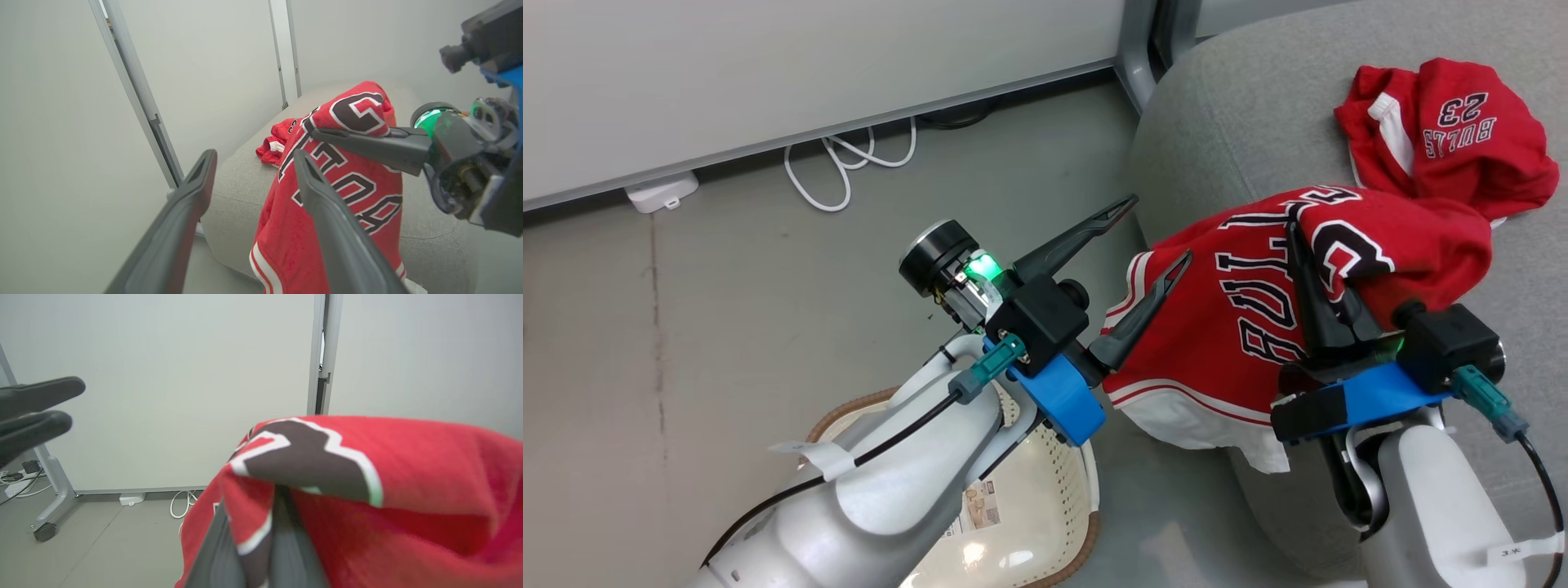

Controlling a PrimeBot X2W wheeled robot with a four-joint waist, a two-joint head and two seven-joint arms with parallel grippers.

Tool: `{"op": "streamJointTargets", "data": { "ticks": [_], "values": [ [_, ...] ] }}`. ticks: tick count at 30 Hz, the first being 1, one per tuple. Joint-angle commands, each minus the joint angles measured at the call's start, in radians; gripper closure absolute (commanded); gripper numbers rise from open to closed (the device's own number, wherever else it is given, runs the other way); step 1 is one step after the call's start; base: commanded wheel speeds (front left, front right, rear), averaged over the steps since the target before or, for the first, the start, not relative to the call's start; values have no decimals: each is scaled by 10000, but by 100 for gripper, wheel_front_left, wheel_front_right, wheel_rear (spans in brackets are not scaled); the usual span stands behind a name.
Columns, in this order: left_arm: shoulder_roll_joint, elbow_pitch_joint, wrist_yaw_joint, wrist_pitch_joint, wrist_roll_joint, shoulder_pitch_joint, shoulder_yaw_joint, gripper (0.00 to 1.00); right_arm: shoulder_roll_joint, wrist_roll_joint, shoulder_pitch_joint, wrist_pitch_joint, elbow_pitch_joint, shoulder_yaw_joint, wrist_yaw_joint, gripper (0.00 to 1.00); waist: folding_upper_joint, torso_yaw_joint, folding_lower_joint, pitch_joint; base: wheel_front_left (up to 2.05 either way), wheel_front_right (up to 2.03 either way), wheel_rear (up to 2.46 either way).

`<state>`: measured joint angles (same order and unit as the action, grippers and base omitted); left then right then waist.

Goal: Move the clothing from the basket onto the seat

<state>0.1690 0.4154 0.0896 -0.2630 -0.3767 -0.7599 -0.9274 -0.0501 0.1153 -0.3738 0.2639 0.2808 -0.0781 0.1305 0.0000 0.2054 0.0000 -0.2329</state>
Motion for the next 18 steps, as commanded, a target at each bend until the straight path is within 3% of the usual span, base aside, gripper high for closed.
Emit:
{"op": "streamJointTargets", "data": {
  "ticks": [1,18],
  "values": [
    [-7,18,24,-24,66,81,-11,0,-6,1,117,7,-93,59,5,100,0,121,0,-33,0,0,0],
    [-123,54,66,-25,169,70,-99,0,-4,-42,555,7,-722,781,5,100,0,699,0,-194,0,0,0]
  ]
}}
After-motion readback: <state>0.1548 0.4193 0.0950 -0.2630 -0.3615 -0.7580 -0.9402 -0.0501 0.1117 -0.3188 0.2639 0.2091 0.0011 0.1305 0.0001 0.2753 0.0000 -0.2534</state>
